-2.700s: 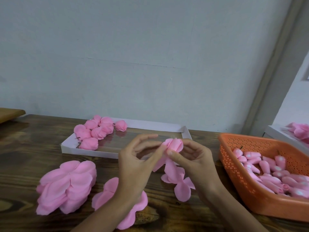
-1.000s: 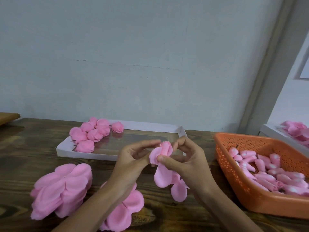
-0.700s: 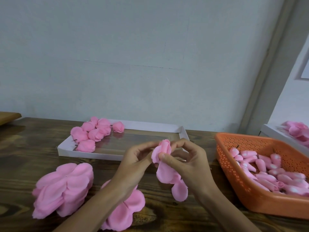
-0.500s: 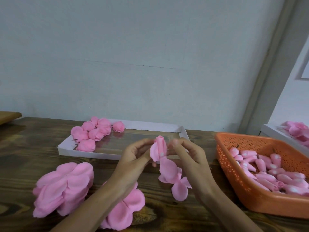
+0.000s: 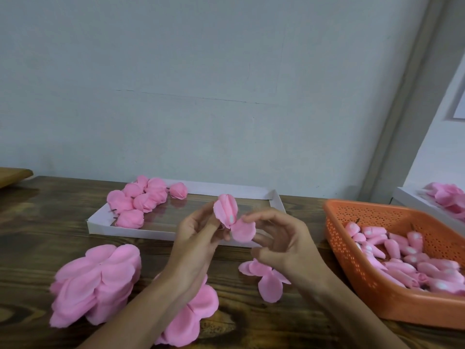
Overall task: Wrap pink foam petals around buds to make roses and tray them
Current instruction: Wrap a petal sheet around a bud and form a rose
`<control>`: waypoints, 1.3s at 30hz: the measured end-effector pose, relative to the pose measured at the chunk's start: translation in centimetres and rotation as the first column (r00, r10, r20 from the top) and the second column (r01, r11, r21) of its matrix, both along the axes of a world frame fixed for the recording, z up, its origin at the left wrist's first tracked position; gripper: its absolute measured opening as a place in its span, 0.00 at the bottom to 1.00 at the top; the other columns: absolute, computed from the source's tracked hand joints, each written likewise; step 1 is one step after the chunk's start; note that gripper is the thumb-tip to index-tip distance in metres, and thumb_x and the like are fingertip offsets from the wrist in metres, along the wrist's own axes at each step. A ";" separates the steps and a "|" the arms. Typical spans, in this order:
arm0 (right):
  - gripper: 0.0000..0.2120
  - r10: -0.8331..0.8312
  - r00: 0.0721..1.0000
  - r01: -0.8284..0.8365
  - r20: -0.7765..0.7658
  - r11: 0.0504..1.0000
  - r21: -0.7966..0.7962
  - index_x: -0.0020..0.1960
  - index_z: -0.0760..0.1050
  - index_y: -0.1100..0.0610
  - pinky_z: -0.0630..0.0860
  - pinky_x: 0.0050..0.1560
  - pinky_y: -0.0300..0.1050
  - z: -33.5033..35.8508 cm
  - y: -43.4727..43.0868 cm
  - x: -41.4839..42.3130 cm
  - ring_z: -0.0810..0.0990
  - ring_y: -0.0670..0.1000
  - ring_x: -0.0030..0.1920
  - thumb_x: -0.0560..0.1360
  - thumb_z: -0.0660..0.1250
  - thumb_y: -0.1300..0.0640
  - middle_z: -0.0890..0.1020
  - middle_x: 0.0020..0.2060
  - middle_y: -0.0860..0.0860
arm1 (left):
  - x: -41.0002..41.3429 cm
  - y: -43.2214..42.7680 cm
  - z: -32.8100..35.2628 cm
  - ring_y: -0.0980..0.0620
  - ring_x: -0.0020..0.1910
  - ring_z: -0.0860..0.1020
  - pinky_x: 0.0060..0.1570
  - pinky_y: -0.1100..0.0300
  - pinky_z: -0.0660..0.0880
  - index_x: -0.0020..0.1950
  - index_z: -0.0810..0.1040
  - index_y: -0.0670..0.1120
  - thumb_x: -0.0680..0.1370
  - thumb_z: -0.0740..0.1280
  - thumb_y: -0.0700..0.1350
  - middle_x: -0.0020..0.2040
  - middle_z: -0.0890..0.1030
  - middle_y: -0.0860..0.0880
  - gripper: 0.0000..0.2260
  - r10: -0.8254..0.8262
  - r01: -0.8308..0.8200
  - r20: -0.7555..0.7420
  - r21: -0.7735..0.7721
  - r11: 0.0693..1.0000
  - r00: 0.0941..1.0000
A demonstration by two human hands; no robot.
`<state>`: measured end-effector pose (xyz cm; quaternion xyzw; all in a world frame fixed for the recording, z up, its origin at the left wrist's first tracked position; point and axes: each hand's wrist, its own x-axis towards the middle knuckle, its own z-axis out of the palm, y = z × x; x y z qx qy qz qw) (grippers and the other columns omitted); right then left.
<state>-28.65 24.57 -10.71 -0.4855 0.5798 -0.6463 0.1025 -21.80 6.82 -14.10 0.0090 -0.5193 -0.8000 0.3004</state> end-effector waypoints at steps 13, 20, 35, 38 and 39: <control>0.06 -0.335 0.792 0.376 -0.510 0.926 -0.024 0.48 0.88 0.54 0.78 0.53 0.40 -0.4 -0.7 1.0 0.81 0.49 0.53 0.72 0.80 0.61 0.81 0.51 0.46 | 1.1 2.7 0.1 0.50 0.55 0.86 0.52 0.59 0.82 0.59 0.87 0.51 0.83 0.68 0.51 0.52 0.88 0.48 0.10 0.122 -0.116 0.008 -0.257 0.959 0.993; 0.06 -0.383 0.862 0.365 -0.332 0.924 -0.116 0.46 0.86 0.55 0.81 0.56 0.42 -0.1 -0.8 0.8 0.83 0.52 0.58 0.73 0.80 0.64 0.82 0.54 0.48 | 1.1 2.4 0.1 0.53 0.39 0.77 0.44 0.61 0.78 0.57 0.86 0.48 0.83 0.67 0.53 0.40 0.82 0.48 0.12 0.086 -0.084 -0.006 -0.308 0.948 0.996; 0.17 -0.364 0.925 0.347 -0.107 0.926 -0.145 0.48 0.80 0.48 0.80 0.41 0.38 -0.4 -0.8 0.5 0.84 0.50 0.44 0.68 0.83 0.63 0.84 0.42 0.50 | 0.7 1.5 0.2 0.49 0.46 0.78 0.45 0.60 0.77 0.61 0.84 0.41 0.83 0.66 0.46 0.50 0.84 0.43 0.12 -0.237 0.231 -0.003 -0.210 0.950 0.971; 0.15 -0.361 0.923 0.342 -0.130 0.928 -0.149 0.48 0.81 0.48 0.82 0.40 0.42 -0.4 -0.6 0.3 0.84 0.51 0.42 0.69 0.83 0.62 0.83 0.39 0.49 | 1.2 1.2 0.9 0.49 0.51 0.81 0.48 0.60 0.78 0.64 0.83 0.41 0.82 0.67 0.43 0.55 0.85 0.42 0.13 -0.302 0.293 0.005 -0.258 0.921 0.953; 0.15 -0.357 0.924 0.338 -0.136 0.930 -0.144 0.49 0.82 0.48 0.83 0.39 0.46 -0.4 -0.6 0.3 0.83 0.52 0.41 0.69 0.82 0.61 0.82 0.38 0.49 | 1.4 1.1 1.1 0.48 0.54 0.82 0.50 0.60 0.79 0.65 0.83 0.44 0.80 0.69 0.44 0.57 0.85 0.42 0.14 -0.309 0.301 0.018 -0.287 0.909 0.951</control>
